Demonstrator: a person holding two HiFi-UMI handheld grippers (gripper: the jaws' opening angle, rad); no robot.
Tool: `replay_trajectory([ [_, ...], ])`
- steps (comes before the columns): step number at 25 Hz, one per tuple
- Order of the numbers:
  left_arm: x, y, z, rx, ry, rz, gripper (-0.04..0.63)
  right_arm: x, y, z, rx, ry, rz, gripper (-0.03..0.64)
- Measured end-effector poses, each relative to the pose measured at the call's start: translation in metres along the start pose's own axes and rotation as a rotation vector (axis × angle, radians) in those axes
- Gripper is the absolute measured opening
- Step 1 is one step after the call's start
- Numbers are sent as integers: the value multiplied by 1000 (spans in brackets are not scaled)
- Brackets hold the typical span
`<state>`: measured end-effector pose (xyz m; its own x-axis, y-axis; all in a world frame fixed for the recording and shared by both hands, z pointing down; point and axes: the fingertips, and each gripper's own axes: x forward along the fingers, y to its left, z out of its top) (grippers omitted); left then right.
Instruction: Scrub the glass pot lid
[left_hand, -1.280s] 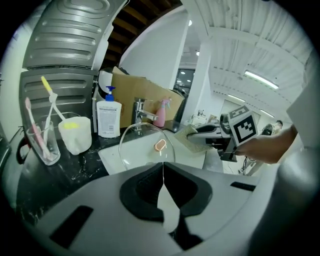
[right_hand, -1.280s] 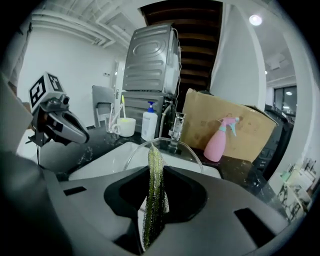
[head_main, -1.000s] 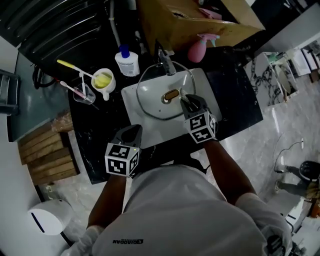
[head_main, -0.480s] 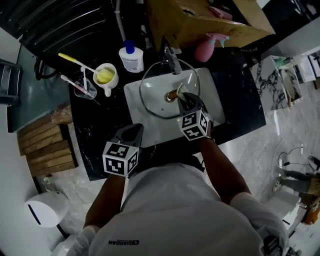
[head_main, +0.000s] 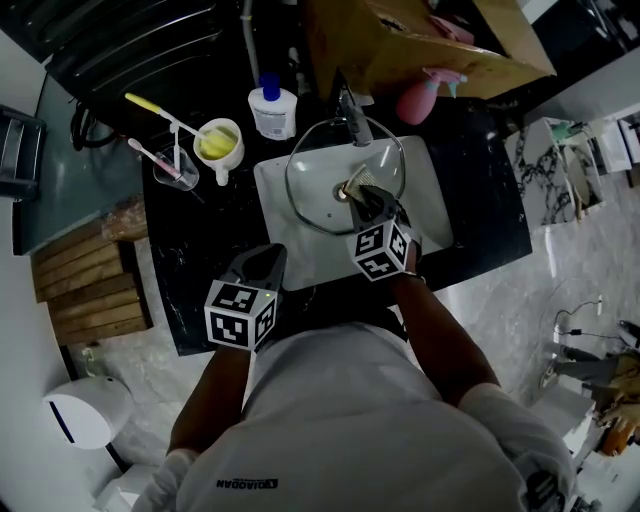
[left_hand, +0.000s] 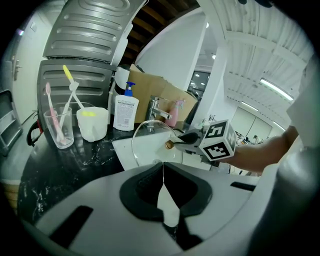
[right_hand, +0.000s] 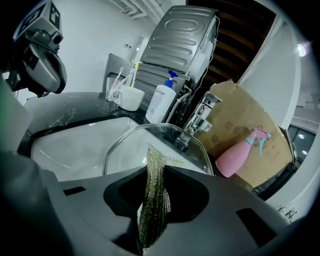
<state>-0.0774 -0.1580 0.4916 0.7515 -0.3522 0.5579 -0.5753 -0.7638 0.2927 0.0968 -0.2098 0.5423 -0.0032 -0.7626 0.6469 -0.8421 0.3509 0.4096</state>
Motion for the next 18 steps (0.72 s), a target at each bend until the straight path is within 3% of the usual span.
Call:
replay_trajectory([
  [18, -12, 8, -7, -7, 0, 23, 15, 5, 39, 16, -9, -35, 85, 107],
])
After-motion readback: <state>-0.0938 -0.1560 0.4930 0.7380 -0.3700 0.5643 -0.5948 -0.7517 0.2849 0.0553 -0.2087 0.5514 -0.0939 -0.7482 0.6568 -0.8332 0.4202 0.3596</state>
